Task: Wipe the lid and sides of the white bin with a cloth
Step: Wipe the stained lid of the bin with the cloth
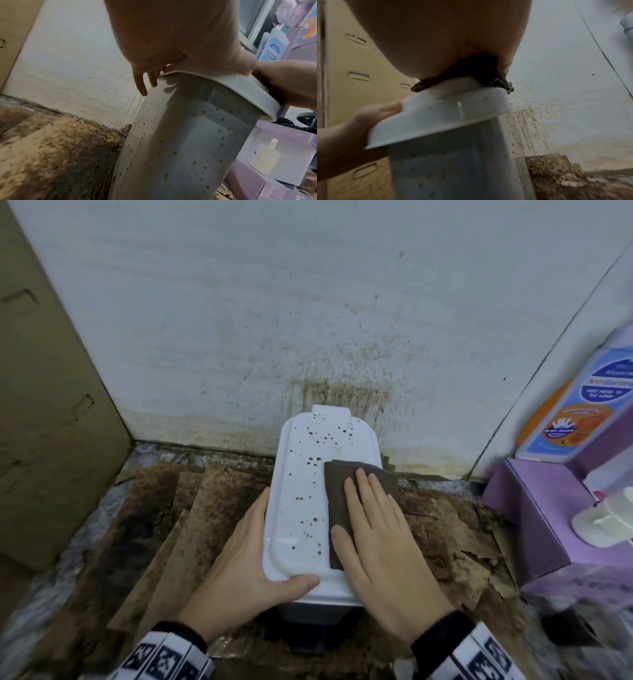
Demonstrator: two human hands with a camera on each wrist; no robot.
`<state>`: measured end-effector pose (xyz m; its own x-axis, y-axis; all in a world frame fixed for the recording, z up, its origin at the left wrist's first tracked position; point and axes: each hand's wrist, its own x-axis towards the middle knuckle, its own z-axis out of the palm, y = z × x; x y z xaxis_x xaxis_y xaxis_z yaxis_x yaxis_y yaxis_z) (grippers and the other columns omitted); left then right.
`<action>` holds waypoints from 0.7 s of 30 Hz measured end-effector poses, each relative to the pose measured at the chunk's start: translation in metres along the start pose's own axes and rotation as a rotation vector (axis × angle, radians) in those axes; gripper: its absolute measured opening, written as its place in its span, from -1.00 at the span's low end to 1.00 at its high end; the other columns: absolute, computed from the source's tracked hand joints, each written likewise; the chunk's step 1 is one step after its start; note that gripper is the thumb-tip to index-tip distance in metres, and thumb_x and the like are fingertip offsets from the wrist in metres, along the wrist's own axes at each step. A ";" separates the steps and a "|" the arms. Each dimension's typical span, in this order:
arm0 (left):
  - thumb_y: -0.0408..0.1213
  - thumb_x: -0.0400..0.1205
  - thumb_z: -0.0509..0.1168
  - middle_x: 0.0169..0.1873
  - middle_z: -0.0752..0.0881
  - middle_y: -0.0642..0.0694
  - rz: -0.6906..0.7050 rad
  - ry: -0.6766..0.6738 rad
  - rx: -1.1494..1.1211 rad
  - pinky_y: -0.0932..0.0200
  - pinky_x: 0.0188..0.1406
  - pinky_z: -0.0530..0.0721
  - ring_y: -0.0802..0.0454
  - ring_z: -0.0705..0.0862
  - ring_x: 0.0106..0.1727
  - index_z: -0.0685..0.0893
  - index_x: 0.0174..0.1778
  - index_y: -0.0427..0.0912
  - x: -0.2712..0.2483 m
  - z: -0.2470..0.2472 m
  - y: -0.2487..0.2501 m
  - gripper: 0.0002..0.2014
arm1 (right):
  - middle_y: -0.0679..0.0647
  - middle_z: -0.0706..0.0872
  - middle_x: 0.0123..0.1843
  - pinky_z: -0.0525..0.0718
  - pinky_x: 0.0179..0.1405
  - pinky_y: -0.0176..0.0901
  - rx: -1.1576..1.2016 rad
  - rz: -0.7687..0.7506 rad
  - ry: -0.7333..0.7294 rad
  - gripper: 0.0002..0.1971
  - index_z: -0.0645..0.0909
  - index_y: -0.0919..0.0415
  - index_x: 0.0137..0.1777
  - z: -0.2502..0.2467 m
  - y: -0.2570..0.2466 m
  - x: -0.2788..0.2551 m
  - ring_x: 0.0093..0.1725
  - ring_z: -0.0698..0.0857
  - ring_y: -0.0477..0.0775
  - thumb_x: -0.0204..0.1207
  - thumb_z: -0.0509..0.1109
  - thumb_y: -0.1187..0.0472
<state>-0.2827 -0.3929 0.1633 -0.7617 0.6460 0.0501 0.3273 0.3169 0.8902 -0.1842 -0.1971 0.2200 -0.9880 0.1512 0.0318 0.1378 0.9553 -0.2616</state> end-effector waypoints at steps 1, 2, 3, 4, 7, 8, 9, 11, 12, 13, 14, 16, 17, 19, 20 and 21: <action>0.33 0.31 0.62 0.69 0.13 0.49 0.004 0.004 -0.005 -0.26 0.66 0.37 0.31 0.16 0.73 -0.08 0.72 0.47 0.000 0.000 0.001 0.22 | -0.13 -0.48 0.76 -0.42 0.69 -0.18 0.010 0.008 0.011 -0.35 -0.37 0.02 0.77 0.004 -0.004 -0.007 0.67 -0.54 -0.22 0.80 -0.26 -0.20; 0.31 0.31 0.63 0.68 0.15 0.49 0.009 0.009 -0.015 -0.25 0.65 0.38 0.32 0.17 0.72 -0.07 0.72 0.47 0.000 0.001 0.001 0.21 | -0.13 -0.45 0.77 -0.36 0.70 -0.14 0.013 0.020 0.026 -0.34 -0.35 0.03 0.78 0.009 -0.006 -0.014 0.69 -0.52 -0.21 0.77 -0.29 -0.21; 0.30 0.31 0.64 0.67 0.16 0.49 0.014 0.013 -0.022 -0.24 0.64 0.40 0.32 0.18 0.72 -0.06 0.72 0.47 0.000 0.002 0.002 0.20 | -0.09 -0.37 0.80 -0.27 0.71 -0.09 0.011 0.027 0.048 -0.32 -0.28 0.05 0.79 0.014 -0.008 -0.019 0.73 -0.45 -0.18 0.76 -0.30 -0.23; 0.31 0.30 0.63 0.68 0.16 0.48 0.016 0.013 -0.024 -0.24 0.64 0.40 0.32 0.18 0.72 -0.06 0.72 0.47 0.000 0.002 0.002 0.20 | -0.04 -0.25 0.82 -0.17 0.71 -0.05 0.012 0.030 0.066 -0.31 -0.17 0.09 0.80 0.019 -0.008 -0.023 0.77 -0.35 -0.12 0.76 -0.29 -0.23; 0.40 0.29 0.59 0.68 0.10 0.50 0.017 -0.001 0.014 -0.25 0.66 0.36 0.32 0.13 0.74 -0.11 0.71 0.49 0.001 0.001 0.001 0.22 | 0.04 -0.09 0.84 -0.05 0.69 0.00 0.012 0.024 0.088 -0.31 -0.03 0.16 0.80 0.025 -0.006 -0.027 0.80 -0.19 -0.03 0.79 -0.23 -0.21; 0.40 0.29 0.59 0.68 0.09 0.50 0.020 -0.004 0.029 -0.25 0.67 0.35 0.32 0.12 0.74 -0.12 0.71 0.49 0.001 0.000 0.000 0.23 | 0.02 -0.15 0.84 -0.09 0.70 -0.02 0.011 0.004 0.092 -0.32 -0.07 0.14 0.81 0.024 -0.005 -0.025 0.80 -0.24 -0.05 0.79 -0.25 -0.21; 0.40 0.29 0.59 0.68 0.09 0.51 0.019 -0.005 0.036 -0.25 0.67 0.35 0.32 0.12 0.74 -0.13 0.72 0.48 0.002 0.000 -0.001 0.23 | -0.02 -0.23 0.83 -0.16 0.71 -0.05 0.019 -0.015 0.081 -0.32 -0.15 0.11 0.81 0.020 -0.003 -0.022 0.78 -0.32 -0.09 0.78 -0.28 -0.21; 0.39 0.28 0.60 0.68 0.09 0.51 0.008 0.001 0.030 -0.25 0.67 0.35 0.31 0.13 0.73 -0.13 0.71 0.50 0.002 0.001 -0.002 0.24 | -0.10 -0.39 0.79 -0.27 0.73 -0.09 0.019 -0.036 0.017 -0.32 -0.29 0.05 0.79 0.011 0.005 -0.012 0.73 -0.45 -0.16 0.74 -0.35 -0.23; 0.40 0.27 0.60 0.68 0.08 0.52 0.003 0.002 0.021 -0.26 0.67 0.35 0.30 0.13 0.73 -0.14 0.70 0.52 0.002 0.001 -0.002 0.24 | -0.12 -0.44 0.78 -0.29 0.74 -0.10 0.006 -0.047 -0.012 -0.30 -0.33 0.04 0.78 0.007 0.010 -0.004 0.71 -0.48 -0.18 0.71 -0.39 -0.24; 0.42 0.27 0.59 0.68 0.08 0.53 -0.001 -0.001 0.010 -0.27 0.67 0.35 0.30 0.13 0.73 -0.15 0.69 0.54 0.002 0.001 -0.002 0.24 | -0.12 -0.45 0.77 -0.28 0.75 -0.09 0.000 -0.057 -0.037 -0.28 -0.36 0.03 0.77 0.002 0.015 0.005 0.71 -0.49 -0.19 0.68 -0.42 -0.26; 0.43 0.26 0.59 0.67 0.06 0.55 -0.004 -0.006 -0.004 -0.27 0.67 0.35 0.30 0.13 0.74 -0.16 0.68 0.56 0.002 0.001 -0.002 0.24 | -0.11 -0.45 0.77 -0.27 0.76 -0.08 -0.001 -0.067 -0.059 -0.27 -0.36 0.03 0.77 -0.001 0.020 0.014 0.71 -0.49 -0.19 0.66 -0.43 -0.28; 0.45 0.25 0.58 0.67 0.05 0.56 -0.011 -0.014 -0.029 -0.29 0.67 0.34 0.30 0.12 0.74 -0.17 0.67 0.59 0.002 0.000 -0.001 0.24 | -0.06 -0.43 0.78 -0.23 0.78 -0.05 -0.009 -0.084 -0.100 -0.27 -0.33 0.06 0.78 -0.007 0.029 0.034 0.72 -0.46 -0.16 0.68 -0.39 -0.27; 0.45 0.25 0.59 0.67 0.05 0.56 -0.012 -0.014 -0.037 -0.29 0.67 0.34 0.30 0.12 0.74 -0.17 0.67 0.59 0.002 0.000 -0.001 0.24 | -0.04 -0.43 0.78 -0.23 0.78 -0.04 -0.014 -0.089 -0.121 -0.27 -0.32 0.07 0.78 -0.011 0.033 0.044 0.73 -0.45 -0.15 0.70 -0.35 -0.25; 0.41 0.26 0.61 0.68 0.06 0.55 -0.003 -0.013 -0.050 -0.30 0.66 0.35 0.29 0.13 0.74 -0.15 0.68 0.58 0.003 0.001 -0.001 0.24 | -0.03 -0.43 0.78 -0.29 0.77 -0.08 -0.025 -0.086 -0.165 -0.31 -0.32 0.09 0.78 -0.016 0.040 0.062 0.73 -0.45 -0.13 0.75 -0.27 -0.19; 0.39 0.27 0.62 0.68 0.07 0.54 0.003 -0.014 -0.056 -0.29 0.65 0.36 0.29 0.14 0.74 -0.15 0.68 0.57 0.003 0.001 0.000 0.25 | -0.03 -0.42 0.77 -0.33 0.74 -0.14 -0.027 -0.083 -0.182 -0.33 -0.32 0.10 0.78 -0.019 0.044 0.070 0.72 -0.45 -0.13 0.79 -0.23 -0.17; 0.37 0.29 0.63 0.68 0.08 0.54 0.010 -0.015 -0.064 -0.28 0.65 0.37 0.31 0.15 0.73 -0.15 0.69 0.57 0.004 0.002 0.000 0.24 | -0.03 -0.42 0.77 -0.36 0.71 -0.19 -0.026 -0.080 -0.192 -0.34 -0.31 0.11 0.78 -0.020 0.048 0.079 0.72 -0.44 -0.13 0.81 -0.20 -0.15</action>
<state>-0.2846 -0.3893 0.1628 -0.7499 0.6595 0.0523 0.2976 0.2657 0.9170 -0.2543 -0.1345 0.2298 -0.9907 0.0259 -0.1336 0.0577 0.9690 -0.2403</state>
